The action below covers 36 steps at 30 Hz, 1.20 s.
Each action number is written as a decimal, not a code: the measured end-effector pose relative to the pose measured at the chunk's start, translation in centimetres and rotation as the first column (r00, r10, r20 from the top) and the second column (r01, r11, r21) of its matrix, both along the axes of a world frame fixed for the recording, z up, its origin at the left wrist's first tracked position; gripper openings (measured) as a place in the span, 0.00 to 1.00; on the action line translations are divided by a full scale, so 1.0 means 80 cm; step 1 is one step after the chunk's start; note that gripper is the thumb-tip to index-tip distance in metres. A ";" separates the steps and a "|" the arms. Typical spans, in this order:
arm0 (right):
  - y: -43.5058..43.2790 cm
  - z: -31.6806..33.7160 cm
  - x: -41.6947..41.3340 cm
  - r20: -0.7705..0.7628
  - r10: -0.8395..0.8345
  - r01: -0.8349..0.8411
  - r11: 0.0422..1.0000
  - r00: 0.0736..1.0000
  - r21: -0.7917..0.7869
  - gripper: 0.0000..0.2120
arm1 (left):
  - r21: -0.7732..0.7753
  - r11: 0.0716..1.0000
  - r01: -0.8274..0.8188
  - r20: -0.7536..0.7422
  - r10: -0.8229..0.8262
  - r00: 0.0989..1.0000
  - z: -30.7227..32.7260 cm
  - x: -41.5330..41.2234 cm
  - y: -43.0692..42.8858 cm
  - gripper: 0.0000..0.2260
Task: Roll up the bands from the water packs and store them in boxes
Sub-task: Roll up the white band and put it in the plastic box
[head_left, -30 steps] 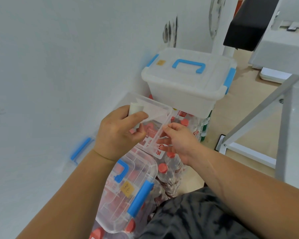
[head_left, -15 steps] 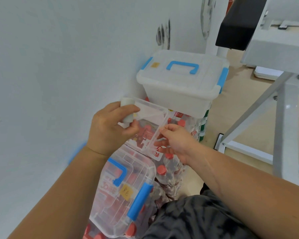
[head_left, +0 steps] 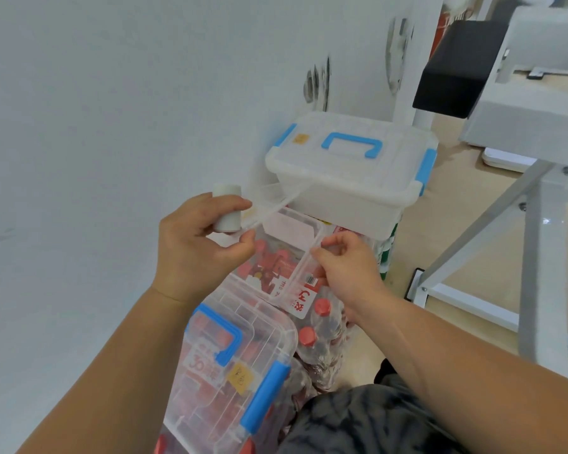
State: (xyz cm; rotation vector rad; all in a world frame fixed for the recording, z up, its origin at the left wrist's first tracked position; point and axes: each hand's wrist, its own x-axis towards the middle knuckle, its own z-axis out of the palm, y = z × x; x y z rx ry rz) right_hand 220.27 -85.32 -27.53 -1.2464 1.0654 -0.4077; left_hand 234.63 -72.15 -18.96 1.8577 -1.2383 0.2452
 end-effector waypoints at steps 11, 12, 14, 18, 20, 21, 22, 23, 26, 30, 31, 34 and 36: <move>0.001 0.071 0.034 0.268 0.084 -0.125 0.983 0.960 0.137 0.06 | 0.105 0.994 0.039 0.071 -0.047 0.996 -0.019 -0.026 0.022 0.13; 0.000 0.072 0.035 0.274 0.082 -0.124 0.982 0.958 0.140 0.05 | 0.108 0.993 0.036 0.075 -0.045 0.996 -0.018 -0.027 0.023 0.14; -0.002 0.078 0.033 0.283 0.084 -0.124 0.984 0.955 0.129 0.05 | 0.090 0.996 0.001 0.088 -0.009 0.996 -0.014 -0.029 0.027 0.15; -0.018 0.082 0.016 0.273 0.110 -0.125 0.991 0.956 0.039 0.05 | 0.032 0.992 -0.123 0.093 0.119 0.988 -0.006 -0.028 0.041 0.12; -0.027 0.084 0.004 0.271 0.123 -0.127 0.992 0.955 -0.004 0.05 | 0.008 0.988 -0.155 0.050 0.155 0.987 -0.001 -0.028 0.046 0.11; -0.031 0.086 -0.003 0.265 0.136 -0.135 0.991 0.955 -0.021 0.05 | -0.005 0.986 -0.168 0.021 0.168 0.986 0.002 -0.029 0.048 0.10; -0.033 0.088 -0.008 0.262 0.157 -0.154 0.988 0.952 -0.029 0.06 | -0.019 0.984 -0.179 -0.013 0.179 0.984 0.005 -0.032 0.048 0.10; -0.034 0.091 -0.012 0.257 0.187 -0.186 0.982 0.948 -0.030 0.07 | -0.034 0.981 -0.190 -0.047 0.189 0.981 0.009 -0.036 0.048 0.09; -0.031 0.095 -0.017 0.229 0.334 -0.344 0.939 0.914 0.003 0.07 | -0.050 0.968 -0.247 -0.145 0.238 0.960 0.021 -0.046 0.050 0.06; -0.016 0.094 -0.006 0.182 0.552 -0.568 0.822 0.814 0.044 0.07 | 0.065 0.957 -0.282 -0.265 0.290 0.920 0.026 -0.048 0.063 0.07; -0.010 0.093 -0.001 0.168 0.596 -0.610 0.791 0.785 0.043 0.06 | 0.098 0.953 -0.288 -0.267 0.304 0.915 0.024 -0.048 0.069 0.08; 0.009 0.088 0.013 0.122 0.686 -0.694 0.719 0.717 0.039 0.06 | 0.185 0.930 -0.318 -0.269 0.359 0.894 0.019 -0.050 0.087 0.11; 0.023 0.081 0.023 0.053 0.716 -0.717 0.697 0.696 -0.003 0.06 | 0.228 0.916 -0.330 -0.279 0.386 0.879 0.014 -0.051 0.100 0.12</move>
